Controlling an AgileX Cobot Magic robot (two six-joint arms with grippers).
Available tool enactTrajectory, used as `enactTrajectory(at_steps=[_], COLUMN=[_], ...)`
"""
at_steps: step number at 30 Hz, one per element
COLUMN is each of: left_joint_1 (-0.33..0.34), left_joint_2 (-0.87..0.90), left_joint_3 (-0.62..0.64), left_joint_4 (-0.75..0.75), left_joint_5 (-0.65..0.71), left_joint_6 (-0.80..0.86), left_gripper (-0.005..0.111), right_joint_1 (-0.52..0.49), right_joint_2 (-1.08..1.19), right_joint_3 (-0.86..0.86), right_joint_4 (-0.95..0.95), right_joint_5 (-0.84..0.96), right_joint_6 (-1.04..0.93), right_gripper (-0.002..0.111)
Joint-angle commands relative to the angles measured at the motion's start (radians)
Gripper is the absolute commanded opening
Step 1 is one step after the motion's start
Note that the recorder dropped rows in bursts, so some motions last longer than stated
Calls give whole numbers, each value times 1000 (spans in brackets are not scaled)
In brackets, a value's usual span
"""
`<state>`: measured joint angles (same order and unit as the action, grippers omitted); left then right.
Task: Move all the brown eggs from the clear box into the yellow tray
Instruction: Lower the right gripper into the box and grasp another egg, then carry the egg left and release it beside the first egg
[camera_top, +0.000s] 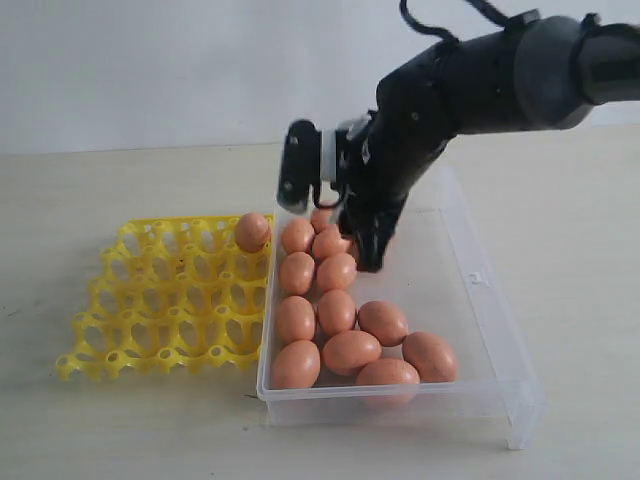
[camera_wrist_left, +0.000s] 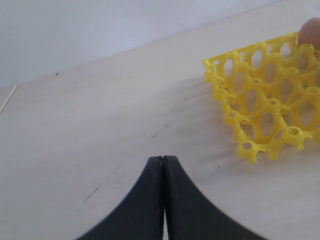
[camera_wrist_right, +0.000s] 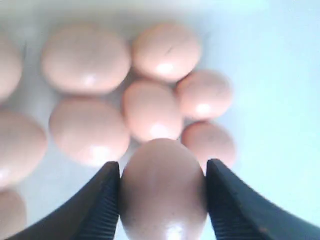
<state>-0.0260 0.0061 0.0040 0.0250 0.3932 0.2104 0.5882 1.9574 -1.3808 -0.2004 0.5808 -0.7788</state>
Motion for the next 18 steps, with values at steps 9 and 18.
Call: enactTrajectory(at_steps=[9, 18], left_joint_1=[-6, -6], left_joint_2=[-6, -6], left_joint_3=[-4, -4], left_joint_4=[0, 0], left_joint_5=[-5, -5], left_joint_6=[-6, -6], left_gripper=[0, 0], right_joint_1=[81, 97], right_joint_2=[48, 159], right_joint_3=[0, 0], right_joint_4=[420, -87], right_joint_5=[-648, -951], right_joint_6=[198, 1038], right_gripper=[0, 0])
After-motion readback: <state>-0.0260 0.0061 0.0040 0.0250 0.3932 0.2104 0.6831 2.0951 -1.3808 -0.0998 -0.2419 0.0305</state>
